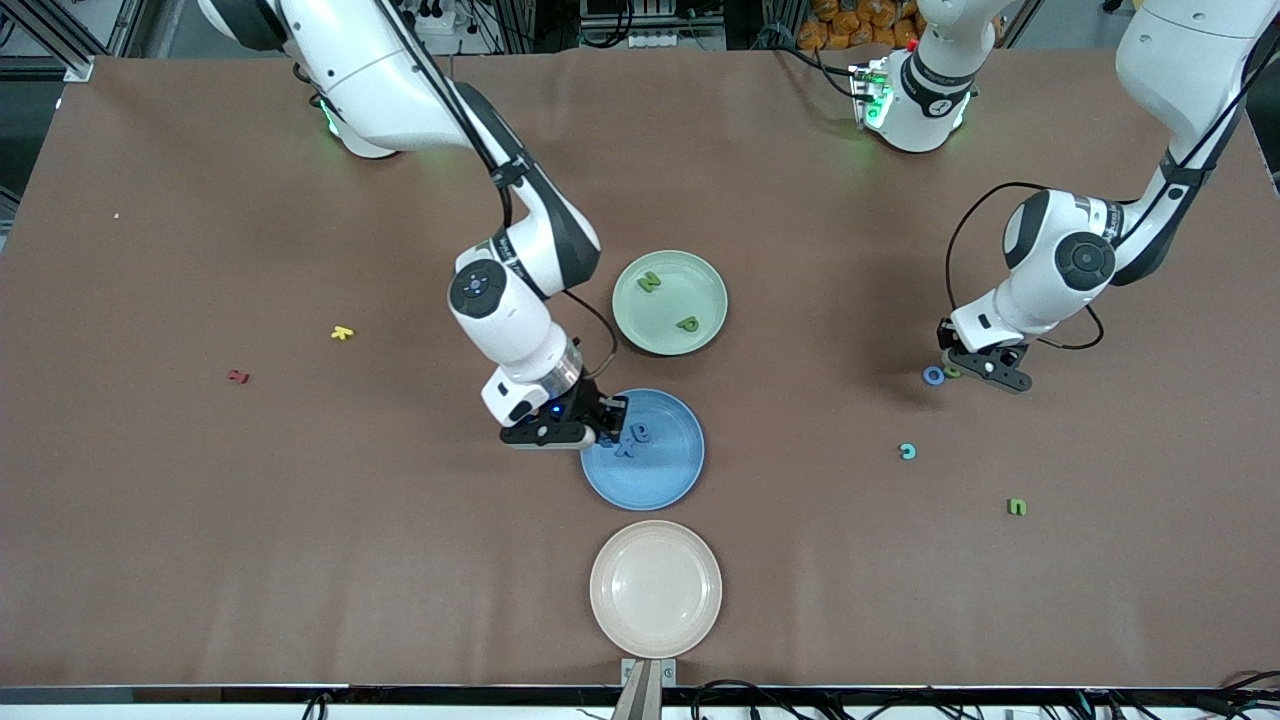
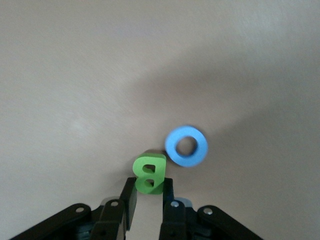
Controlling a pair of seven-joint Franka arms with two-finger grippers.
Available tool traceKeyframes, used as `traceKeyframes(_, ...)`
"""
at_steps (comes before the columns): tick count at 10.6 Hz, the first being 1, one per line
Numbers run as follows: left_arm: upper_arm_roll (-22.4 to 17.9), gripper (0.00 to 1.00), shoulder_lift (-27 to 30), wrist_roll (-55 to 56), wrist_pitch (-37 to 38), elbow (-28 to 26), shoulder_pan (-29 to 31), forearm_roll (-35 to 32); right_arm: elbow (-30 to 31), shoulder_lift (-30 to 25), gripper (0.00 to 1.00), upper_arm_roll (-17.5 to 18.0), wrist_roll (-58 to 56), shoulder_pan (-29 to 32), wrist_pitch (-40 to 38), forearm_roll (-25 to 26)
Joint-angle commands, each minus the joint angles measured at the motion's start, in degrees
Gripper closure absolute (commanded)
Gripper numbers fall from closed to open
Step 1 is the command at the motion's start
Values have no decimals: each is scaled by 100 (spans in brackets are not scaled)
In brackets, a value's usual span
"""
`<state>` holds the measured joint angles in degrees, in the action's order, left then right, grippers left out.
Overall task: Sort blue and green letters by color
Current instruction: 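Release the m on the blue plate while the left gripper lifts B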
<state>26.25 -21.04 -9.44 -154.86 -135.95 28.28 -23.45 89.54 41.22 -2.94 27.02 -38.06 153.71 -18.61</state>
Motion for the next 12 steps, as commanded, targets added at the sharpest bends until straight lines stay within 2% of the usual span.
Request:
traceKeyframes(1,-322,100,336,-76,297,253,-296,-125,-315,308,11,-49,119,-210,133,-117)
traceKeyframes(2,-322,100,425,-67,533,384,-445,-64,-306,299,0,-49,102,-193,125,-126)
traceKeyframes(4,-340,100,461,-50,999,726,-831,470,-262,203,0,-57,67,-149,-7,-108)
traceKeyframes(7,-349,100,470,-15,2438,1744,-1280,1296,-218,98,0,-84,-3,166,-331,-29)
traceKeyframes(9,-349,100,478,361,2767,1923,-1527,2069,-130,-121,0,-119,-519,648,-979,-29)
traceKeyframes(11,-349,100,443,1089,2891,1949,-1947,2414,-8,-403,0,-154,-1353,1237,-1762,-11)
traceKeyframes(12,-349,100,426,1641,2891,1949,-2271,2424,184,-578,0,-241,-1757,1483,-1913,58)
